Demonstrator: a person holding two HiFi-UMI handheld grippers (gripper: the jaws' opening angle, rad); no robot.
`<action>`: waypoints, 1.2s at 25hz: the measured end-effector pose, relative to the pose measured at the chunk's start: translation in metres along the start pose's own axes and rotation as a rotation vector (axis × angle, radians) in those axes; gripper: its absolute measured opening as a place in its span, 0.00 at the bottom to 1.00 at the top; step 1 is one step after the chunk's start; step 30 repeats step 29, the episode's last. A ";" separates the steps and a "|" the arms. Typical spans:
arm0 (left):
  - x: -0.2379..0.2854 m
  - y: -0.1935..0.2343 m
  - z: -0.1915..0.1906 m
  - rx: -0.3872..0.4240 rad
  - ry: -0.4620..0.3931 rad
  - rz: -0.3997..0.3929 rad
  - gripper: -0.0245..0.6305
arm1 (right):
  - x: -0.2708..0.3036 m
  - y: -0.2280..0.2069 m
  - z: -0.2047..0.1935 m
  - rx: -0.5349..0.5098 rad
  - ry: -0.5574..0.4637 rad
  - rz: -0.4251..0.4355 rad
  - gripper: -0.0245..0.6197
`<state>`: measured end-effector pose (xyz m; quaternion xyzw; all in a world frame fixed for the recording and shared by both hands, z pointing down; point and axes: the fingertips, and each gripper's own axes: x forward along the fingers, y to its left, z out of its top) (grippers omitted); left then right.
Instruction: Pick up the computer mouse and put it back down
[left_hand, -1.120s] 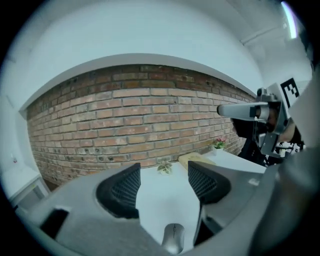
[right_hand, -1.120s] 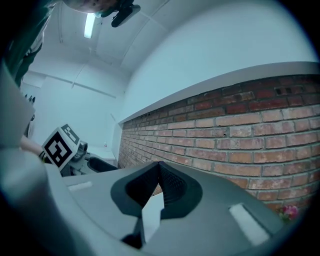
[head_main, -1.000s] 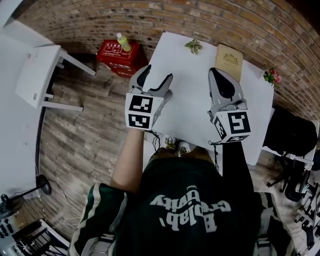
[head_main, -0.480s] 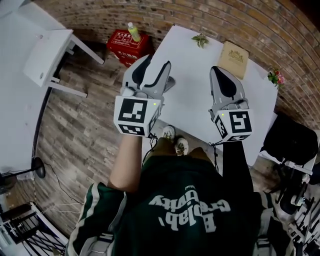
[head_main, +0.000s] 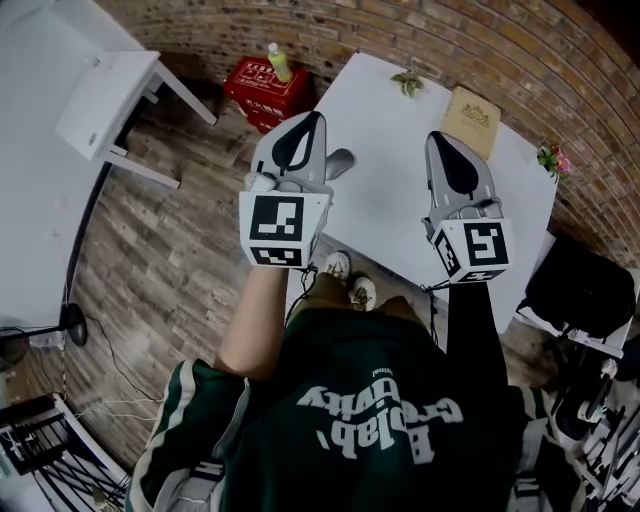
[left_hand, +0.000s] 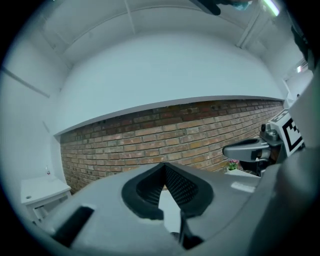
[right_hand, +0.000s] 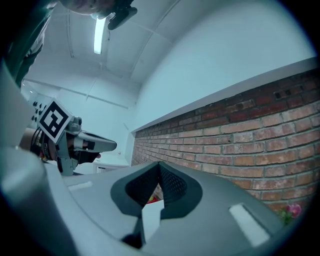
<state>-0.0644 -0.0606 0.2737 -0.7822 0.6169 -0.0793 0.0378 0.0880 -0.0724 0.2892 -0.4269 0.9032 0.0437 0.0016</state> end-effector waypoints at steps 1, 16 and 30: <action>-0.001 0.000 0.000 0.000 0.001 0.008 0.04 | -0.002 -0.001 0.001 -0.001 -0.001 0.001 0.06; 0.002 -0.011 -0.001 0.021 0.013 0.036 0.04 | -0.017 -0.013 -0.004 -0.027 0.020 0.012 0.06; 0.006 -0.022 -0.006 0.024 0.003 0.010 0.04 | -0.020 -0.037 -0.014 0.006 0.019 -0.035 0.06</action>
